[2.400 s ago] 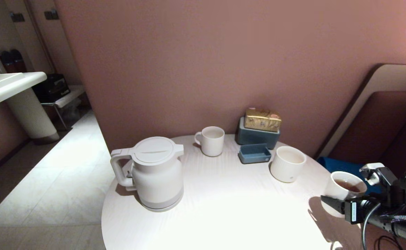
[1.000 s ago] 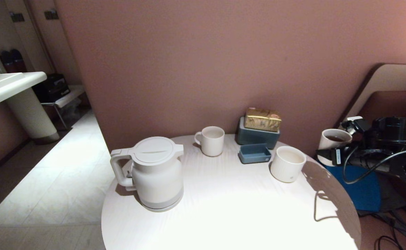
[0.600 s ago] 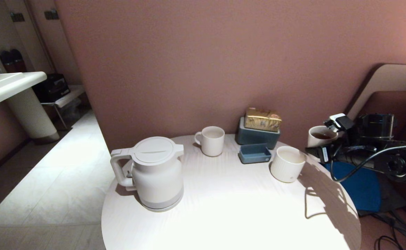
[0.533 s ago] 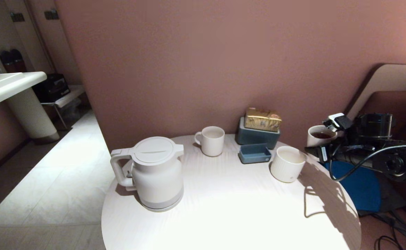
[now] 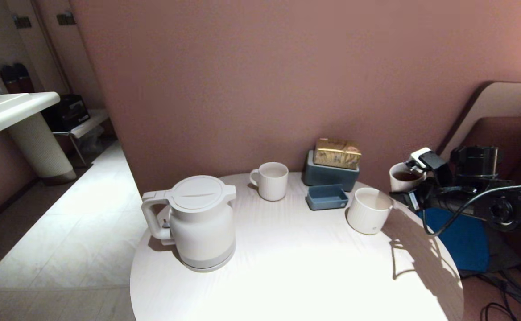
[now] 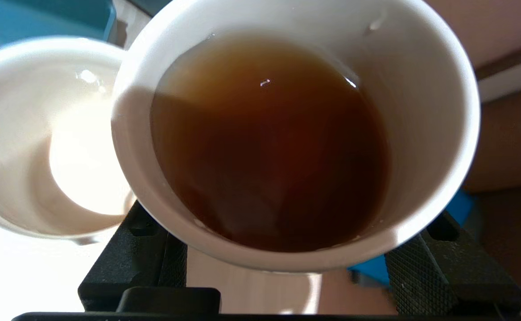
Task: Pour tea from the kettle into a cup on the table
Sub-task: Pour water into another cup
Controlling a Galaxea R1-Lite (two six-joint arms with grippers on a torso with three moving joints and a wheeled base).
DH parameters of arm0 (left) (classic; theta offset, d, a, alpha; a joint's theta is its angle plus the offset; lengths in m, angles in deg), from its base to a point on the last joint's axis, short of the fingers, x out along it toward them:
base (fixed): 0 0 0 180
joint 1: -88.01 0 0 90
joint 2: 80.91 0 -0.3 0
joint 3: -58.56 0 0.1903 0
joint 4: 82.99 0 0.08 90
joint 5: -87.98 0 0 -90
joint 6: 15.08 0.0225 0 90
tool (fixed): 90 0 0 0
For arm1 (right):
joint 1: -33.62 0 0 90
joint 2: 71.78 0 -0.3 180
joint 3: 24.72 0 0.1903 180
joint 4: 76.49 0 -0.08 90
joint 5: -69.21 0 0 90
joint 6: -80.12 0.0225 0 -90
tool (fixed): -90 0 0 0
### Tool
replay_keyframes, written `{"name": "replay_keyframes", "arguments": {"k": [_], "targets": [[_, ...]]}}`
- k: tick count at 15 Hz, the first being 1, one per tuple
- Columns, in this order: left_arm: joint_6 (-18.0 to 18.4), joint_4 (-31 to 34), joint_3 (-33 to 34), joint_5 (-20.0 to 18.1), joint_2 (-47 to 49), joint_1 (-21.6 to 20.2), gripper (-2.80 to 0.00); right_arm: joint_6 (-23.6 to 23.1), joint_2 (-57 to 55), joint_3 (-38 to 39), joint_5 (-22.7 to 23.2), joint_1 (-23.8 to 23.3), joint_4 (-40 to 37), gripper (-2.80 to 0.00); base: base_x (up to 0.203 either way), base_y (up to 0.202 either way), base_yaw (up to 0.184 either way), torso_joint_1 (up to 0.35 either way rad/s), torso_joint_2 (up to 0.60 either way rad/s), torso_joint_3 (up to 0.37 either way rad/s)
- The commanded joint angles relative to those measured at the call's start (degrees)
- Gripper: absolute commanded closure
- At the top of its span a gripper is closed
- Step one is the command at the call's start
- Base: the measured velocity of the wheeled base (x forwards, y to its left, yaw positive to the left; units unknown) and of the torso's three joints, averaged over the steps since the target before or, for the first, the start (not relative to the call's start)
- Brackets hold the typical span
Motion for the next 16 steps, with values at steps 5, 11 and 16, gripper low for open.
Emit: {"name": "replay_keyframes", "arguments": {"k": [5, 11, 16], "targets": [[0.03, 0.00, 0.01, -0.02, 0.06, -0.01, 0.00, -10.46, -0.70, -1.11, -0.82, 0.34, 0.34, 0.00, 0.000, 0.000, 0.000, 0.000, 0.00, 0.000], [0.03, 0.00, 0.01, -0.02, 0.06, -0.01, 0.00, -17.56, -1.18, -2.36, -2.47, 1.43, 0.34, 0.00, 0.000, 0.000, 0.000, 0.000, 0.00, 0.000], [-0.05, 0.00, 0.01, -0.02, 0.06, -0.01, 0.00, -21.06, -2.37, -3.51, -6.32, 3.15, 0.42, 0.00, 0.000, 0.000, 0.000, 0.000, 0.00, 0.000]]}}
